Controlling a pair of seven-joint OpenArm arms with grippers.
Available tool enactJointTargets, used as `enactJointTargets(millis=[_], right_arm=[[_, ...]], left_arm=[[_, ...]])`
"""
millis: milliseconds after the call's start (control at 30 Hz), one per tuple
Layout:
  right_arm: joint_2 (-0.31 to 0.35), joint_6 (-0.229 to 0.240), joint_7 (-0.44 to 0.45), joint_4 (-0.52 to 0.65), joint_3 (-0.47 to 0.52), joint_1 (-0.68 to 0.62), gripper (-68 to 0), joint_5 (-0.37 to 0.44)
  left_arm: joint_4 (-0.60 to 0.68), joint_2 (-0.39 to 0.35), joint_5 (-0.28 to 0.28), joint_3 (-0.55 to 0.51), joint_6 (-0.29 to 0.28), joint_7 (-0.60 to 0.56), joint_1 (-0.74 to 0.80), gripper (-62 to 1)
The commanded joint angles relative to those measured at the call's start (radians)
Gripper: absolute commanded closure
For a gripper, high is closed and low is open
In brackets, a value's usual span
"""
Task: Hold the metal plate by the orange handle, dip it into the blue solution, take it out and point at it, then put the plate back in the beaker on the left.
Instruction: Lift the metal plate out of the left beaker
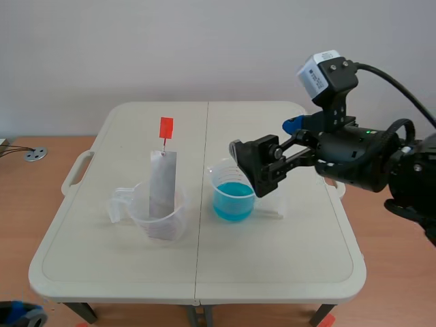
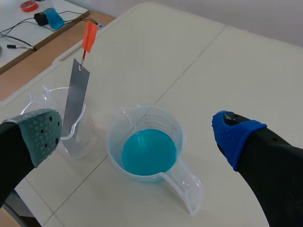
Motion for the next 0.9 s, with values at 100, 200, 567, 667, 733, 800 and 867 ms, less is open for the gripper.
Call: enactJointTargets(millis=[100,200,567,667,733,800,867], right_arm=[[-0.062,0.031,0.012,-0.087,-0.04,0.111,-66.3,0.011],[-0.105,0.045,0.012,-0.161,-0.064,0.171,-66.3,0.011],[-0.238,0.062,0.013,-0.379,-0.129,0.344,-66.3,0.005],[-0.27,0.063,0.013,-0.433,-0.139,0.38,-66.3,0.003],[-0.293,0.075,0.012,-0.47,-0.14,0.402,-66.3,0.001],[-0.314,0.086,0.013,-0.504,-0.14,0.422,-66.3,-0.01],[-0.335,0.088,0.016,-0.534,-0.14,0.44,-66.3,-0.024]], left_arm=[[0.011,0.0,-0.006,-0.073,0.007,-0.013,0.115,-1.9],[0.011,0.0,-0.006,-0.105,0.007,-0.013,0.171,-1.9],[0.011,0.0,-0.006,-0.129,0.006,0.002,0.241,-1.9],[0.011,0.0,-0.006,-0.129,0.006,0.002,0.241,-1.9],[0.011,0.0,-0.006,-0.129,0.006,0.002,0.241,-1.9],[0.011,0.0,-0.006,-0.129,0.006,0.002,0.241,-1.9],[0.011,0.0,-0.006,-0.129,0.006,0.002,0.241,-1.9]])
